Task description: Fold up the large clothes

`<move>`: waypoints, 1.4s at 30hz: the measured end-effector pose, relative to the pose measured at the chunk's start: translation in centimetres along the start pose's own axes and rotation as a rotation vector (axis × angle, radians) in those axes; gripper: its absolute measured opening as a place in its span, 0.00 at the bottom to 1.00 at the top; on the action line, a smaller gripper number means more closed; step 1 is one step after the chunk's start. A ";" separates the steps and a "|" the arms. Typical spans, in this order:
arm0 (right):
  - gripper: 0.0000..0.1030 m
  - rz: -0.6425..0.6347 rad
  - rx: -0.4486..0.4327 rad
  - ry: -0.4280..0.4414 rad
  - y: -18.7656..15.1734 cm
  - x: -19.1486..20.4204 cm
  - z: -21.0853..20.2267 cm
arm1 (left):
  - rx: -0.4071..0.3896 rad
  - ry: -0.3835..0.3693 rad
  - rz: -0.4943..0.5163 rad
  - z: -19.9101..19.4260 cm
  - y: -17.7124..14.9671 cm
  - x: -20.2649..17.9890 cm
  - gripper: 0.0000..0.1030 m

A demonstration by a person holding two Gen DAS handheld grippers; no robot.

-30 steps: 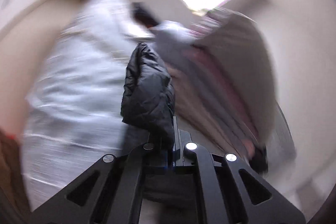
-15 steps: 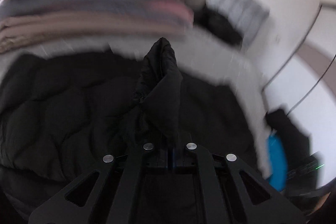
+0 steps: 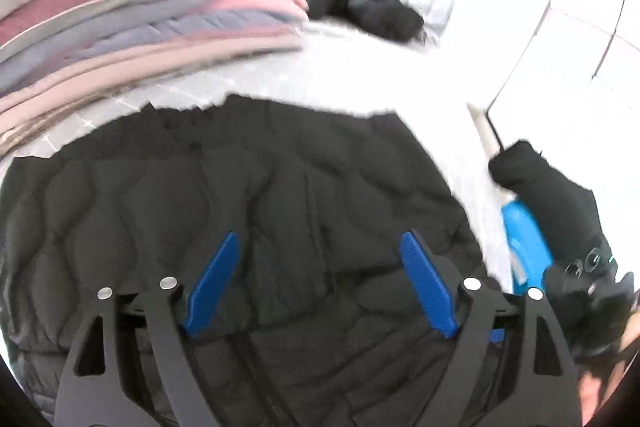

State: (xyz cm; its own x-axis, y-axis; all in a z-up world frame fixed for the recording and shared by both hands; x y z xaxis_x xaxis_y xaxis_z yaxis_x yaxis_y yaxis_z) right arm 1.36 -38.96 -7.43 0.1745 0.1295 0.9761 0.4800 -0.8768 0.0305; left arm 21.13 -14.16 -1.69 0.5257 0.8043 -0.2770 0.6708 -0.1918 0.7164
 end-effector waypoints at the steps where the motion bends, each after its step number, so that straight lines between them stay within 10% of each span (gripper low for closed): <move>1: 0.86 -0.015 0.013 0.006 0.0 0.5 0.4 | -0.010 0.009 -0.023 -0.3 0.2 0.9 0.78; 5: 0.86 -0.173 0.130 -0.011 0.6 3.9 4.5 | -0.016 0.072 -0.191 -0.7 -0.2 7.6 0.78; 13: 0.81 -0.479 0.304 -0.379 4.4 1.7 17.6 | -0.018 0.161 -0.428 -2.4 -3.0 19.4 0.78; 15: 0.21 -0.494 0.363 -0.369 3.9 1.2 19.6 | -0.023 0.168 -0.429 -3.0 -3.4 20.2 0.78; 16: 0.14 -0.501 0.392 -0.350 3.4 1.3 20.5 | -0.026 0.174 -0.431 -3.2 -3.5 20.7 0.78; 22: 0.13 -0.764 0.352 -0.352 3.1 5.1 21.9 | -0.070 0.200 -0.428 -3.6 -3.2 23.1 0.78; 28: 0.19 -0.700 0.447 -0.562 5.2 -1.9 23.0 | 0.074 0.268 -0.345 0.0 -5.8 23.4 0.78; 33: 0.67 -0.778 0.185 -0.472 6.5 3.3 18.1 | -0.018 0.198 -0.341 -2.9 -3.9 21.2 0.79; 37: 0.67 -0.781 0.366 -0.246 1.0 5.1 18.6 | -0.024 0.161 -0.326 -2.7 -4.0 20.0 0.83; 42: 0.60 -0.685 0.502 -0.461 0.4 -2.9 21.5 | 0.075 0.162 -0.346 0.6 -6.4 21.0 0.83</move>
State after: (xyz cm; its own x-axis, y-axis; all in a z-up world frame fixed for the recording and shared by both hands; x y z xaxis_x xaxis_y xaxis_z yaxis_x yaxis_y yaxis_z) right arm 19.52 -29.73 -14.86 -0.0110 0.8016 0.5977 0.8962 -0.2572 0.3614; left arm 28.18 3.58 -12.50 0.1758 0.9060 -0.3851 0.8335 0.0712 0.5480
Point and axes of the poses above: each gripper's, at about its wrist camera, not at the fingertips, and z roughly the way its jaws point, x to its left, y to its top, the point moved 7 cm from there along z, roughly the way its jaws point, and after that the axes turned 6 degrees about -x, right-handed, at the moved point
